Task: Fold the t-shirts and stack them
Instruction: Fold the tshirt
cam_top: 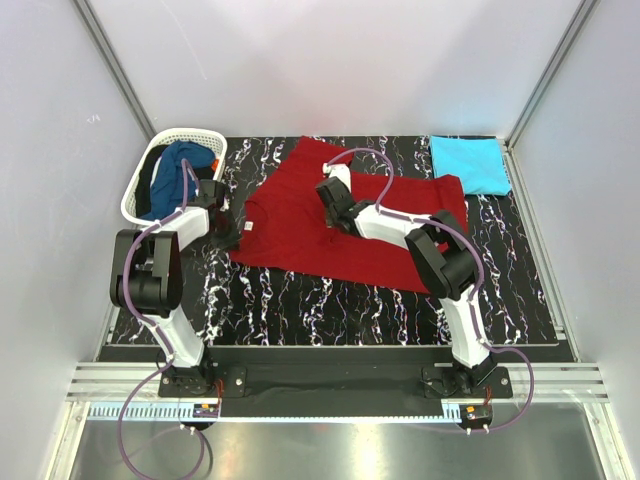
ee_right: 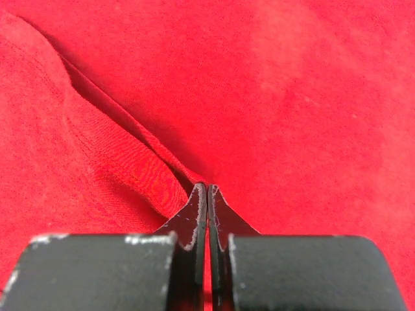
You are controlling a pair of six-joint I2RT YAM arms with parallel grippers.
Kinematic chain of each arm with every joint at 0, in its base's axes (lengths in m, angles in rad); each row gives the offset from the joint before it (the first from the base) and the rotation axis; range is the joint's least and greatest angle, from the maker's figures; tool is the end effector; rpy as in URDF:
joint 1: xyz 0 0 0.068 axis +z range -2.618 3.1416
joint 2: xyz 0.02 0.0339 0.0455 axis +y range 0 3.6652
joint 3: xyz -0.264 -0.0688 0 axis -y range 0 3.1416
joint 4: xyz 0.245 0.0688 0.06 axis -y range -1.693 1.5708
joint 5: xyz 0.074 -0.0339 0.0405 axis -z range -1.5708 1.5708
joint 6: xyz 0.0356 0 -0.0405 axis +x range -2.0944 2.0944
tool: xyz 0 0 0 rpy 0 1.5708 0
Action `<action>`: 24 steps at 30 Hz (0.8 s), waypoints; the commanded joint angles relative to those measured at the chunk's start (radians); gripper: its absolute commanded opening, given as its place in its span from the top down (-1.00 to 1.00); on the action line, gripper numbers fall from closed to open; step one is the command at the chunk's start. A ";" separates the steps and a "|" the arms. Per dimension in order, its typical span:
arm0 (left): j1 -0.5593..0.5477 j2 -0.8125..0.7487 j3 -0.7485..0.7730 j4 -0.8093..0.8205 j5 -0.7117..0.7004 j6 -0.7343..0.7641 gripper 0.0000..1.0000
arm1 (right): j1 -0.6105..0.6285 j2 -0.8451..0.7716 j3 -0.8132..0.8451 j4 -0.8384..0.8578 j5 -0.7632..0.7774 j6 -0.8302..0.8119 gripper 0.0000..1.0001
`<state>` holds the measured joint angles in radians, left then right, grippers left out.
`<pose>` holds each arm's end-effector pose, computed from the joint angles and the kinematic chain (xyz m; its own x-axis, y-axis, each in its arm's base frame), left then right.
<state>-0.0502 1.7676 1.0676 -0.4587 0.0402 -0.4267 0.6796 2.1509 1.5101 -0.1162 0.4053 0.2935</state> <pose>0.3410 -0.0186 0.1601 -0.8605 -0.3708 -0.3494 -0.3185 0.9267 -0.1993 0.3779 0.2873 0.1627 -0.6139 -0.1542 -0.7742 -0.1849 0.9815 -0.0489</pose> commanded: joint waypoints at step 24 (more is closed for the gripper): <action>-0.022 -0.169 0.123 -0.083 0.039 0.141 0.23 | -0.011 -0.105 -0.056 -0.045 0.095 0.125 1.00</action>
<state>-0.0517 1.6444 1.1305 -0.5816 -0.0177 -0.3573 0.6796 2.1170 1.4586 -0.1631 0.4595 0.3973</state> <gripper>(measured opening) 0.367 0.011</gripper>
